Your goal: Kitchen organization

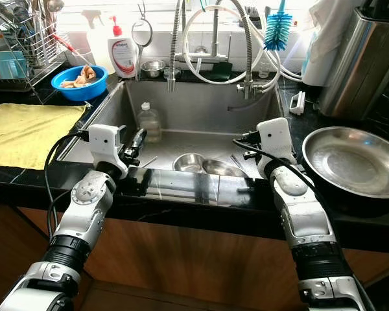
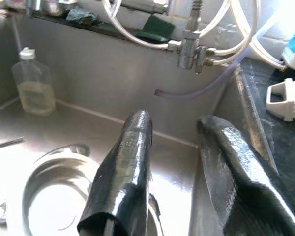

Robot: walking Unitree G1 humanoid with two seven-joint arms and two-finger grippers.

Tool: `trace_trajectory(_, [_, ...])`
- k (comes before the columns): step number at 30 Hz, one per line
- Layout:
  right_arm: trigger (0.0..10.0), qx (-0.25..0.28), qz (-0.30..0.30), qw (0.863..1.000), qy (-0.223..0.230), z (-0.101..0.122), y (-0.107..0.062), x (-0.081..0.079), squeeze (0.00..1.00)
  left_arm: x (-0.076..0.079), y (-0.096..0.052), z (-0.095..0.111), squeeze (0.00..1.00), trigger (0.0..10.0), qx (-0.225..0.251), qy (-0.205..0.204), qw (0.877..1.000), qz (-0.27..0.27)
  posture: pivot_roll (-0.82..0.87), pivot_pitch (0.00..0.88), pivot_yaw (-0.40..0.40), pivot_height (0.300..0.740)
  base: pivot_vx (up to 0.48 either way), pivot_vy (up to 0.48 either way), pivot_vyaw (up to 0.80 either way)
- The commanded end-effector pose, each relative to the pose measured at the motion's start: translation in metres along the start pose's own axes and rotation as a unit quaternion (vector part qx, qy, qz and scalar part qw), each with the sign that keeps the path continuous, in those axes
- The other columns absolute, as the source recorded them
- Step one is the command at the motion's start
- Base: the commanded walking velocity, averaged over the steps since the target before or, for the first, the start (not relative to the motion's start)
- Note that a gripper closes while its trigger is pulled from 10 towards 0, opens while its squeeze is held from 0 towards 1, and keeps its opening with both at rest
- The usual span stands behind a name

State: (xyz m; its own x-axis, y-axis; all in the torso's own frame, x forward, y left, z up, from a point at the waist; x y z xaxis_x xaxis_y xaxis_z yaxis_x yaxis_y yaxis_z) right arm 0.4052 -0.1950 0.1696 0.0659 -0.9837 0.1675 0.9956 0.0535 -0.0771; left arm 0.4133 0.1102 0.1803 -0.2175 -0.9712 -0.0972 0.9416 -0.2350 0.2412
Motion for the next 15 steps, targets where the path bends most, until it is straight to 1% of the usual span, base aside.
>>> trace_trajectory(1, [10.0,0.032,-0.023,0.999,0.007,0.019,0.0,0.007,0.0,-0.003,0.0,0.001,0.0,10.0,-0.001,0.008,1.0,0.0,-0.05,0.0,0.04,0.74,0.0,0.0,0.0])
trace_trajectory(2, [10.0,0.046,-0.038,0.998,0.009,0.026,-0.002,0.012,0.0,-0.003,0.0,0.001,0.0,10.0,-0.001,0.008,1.0,0.0,-0.05,0.0,0.04,0.74,0.0,0.0,0.0])
trace_trajectory(4, [10.0,0.061,-0.055,0.997,0.01,0.033,-0.005,0.018,0.0,-0.003,0.0,0.001,0.0,10.0,-0.001,0.008,1.0,0.0,-0.05,0.0,0.04,0.74,0.0,0.0,0.0])
trace_trajectory(5, [10.0,0.077,-0.079,0.994,0.011,0.041,-0.008,0.026,0.0,-0.003,0.0,0.001,0.0,10.0,-0.001,0.008,1.0,0.0,-0.05,0.0,0.042,0.74,0.0,0.0,0.0])
trace_trajectory(6, [10.0,0.101,-0.127,0.987,0.022,0.054,-0.018,0.045,0.0,-0.002,0.0,0.002,0.0,10.0,0.0,0.007,1.0,0.0,-0.05,0.0,0.041,0.74,0.0,0.0,0.0])
trace_trajectory(7, [10.0,0.114,-0.166,0.979,0.029,0.06,-0.028,0.061,0.0,-0.002,0.0,0.002,0.0,10.0,0.0,0.008,1.0,-0.001,-0.05,0.0,0.042,0.74,0.0,0.0,0.0])
trace_trajectory(8, [10.0,0.114,-0.166,0.979,0.029,0.06,-0.028,0.061,0.0,-0.002,0.0,0.002,0.0,10.0,0.0,0.008,1.0,-0.001,-0.05,0.0,0.042,0.74,0.0,0.0,0.0])
trace_trajectory(9, [10.0,0.124,-0.202,0.971,0.039,0.064,-0.038,0.077,0.0,-0.002,-0.001,0.001,0.0,10.0,-0.001,0.008,1.0,0.0,-0.06,0.0,0.042,0.74,0.0,0.0,0.0])
trace_trajectory(10, [10.0,0.131,-0.228,0.964,0.041,0.067,-0.047,0.088,0.0,-0.003,-0.001,0.001,0.0,10.0,-0.001,0.008,1.0,0.0,-0.06,0.0,0.042,0.74,0.0,0.0,0.0])
trace_trajectory(11, [10.0,0.14,-0.266,0.953,0.044,0.07,-0.062,0.104,0.0,-0.003,-0.001,0.001,0.0,10.0,-0.001,0.008,1.0,0.001,-0.06,0.0,0.042,0.74,0.0,0.0,0.0])
trace_trajectory(12, [10.0,0.142,-0.295,0.944,0.046,0.069,-0.073,0.116,0.0,-0.003,-0.001,0.001,0.0,10.0,-0.001,0.008,1.0,0.001,-0.06,0.0,0.043,0.74,0.0,0.0,0.0])
trace_trajectory(13, [10.0,0.142,-0.313,0.938,0.048,0.068,-0.08,0.123,0.0,-0.003,-0.001,0.001,0.0,10.0,-0.001,0.008,1.0,0.001,-0.06,0.0,0.043,0.74,0.0,0.0,0.0])
trace_trajectory(14, [10.0,0.139,-0.336,0.93,0.054,0.064,-0.091,0.133,0.0,-0.003,-0.001,0.001,0.0,10.0,-0.001,0.008,1.0,0.0,-0.06,0.0,0.043,0.74,0.0,0.0,0.0])
trace_trajectory(15, [10.0,0.134,-0.367,0.918,0.066,0.057,-0.106,0.145,0.0,-0.002,-0.001,0.001,0.0,10.0,-0.001,0.008,1.0,0.0,-0.07,0.0,0.044,0.74,0.0,0.0,0.0])
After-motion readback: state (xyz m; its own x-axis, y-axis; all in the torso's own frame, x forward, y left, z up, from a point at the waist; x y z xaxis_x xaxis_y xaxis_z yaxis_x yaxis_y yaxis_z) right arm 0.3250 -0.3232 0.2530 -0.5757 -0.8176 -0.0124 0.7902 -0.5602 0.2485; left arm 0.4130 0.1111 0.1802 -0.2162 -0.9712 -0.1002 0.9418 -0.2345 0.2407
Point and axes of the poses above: a point about 5 cm out from each wrist's last joint towards the gripper, its own y axis pointing out of the wrist towards the gripper, its own z axis along the axis of the wrist's last joint, x = y × z, the point moved 6 cm from there along y, pointing out of the wrist towards the gripper, and after that the axes turned 5 degrees about y, right-handed, at the moved point
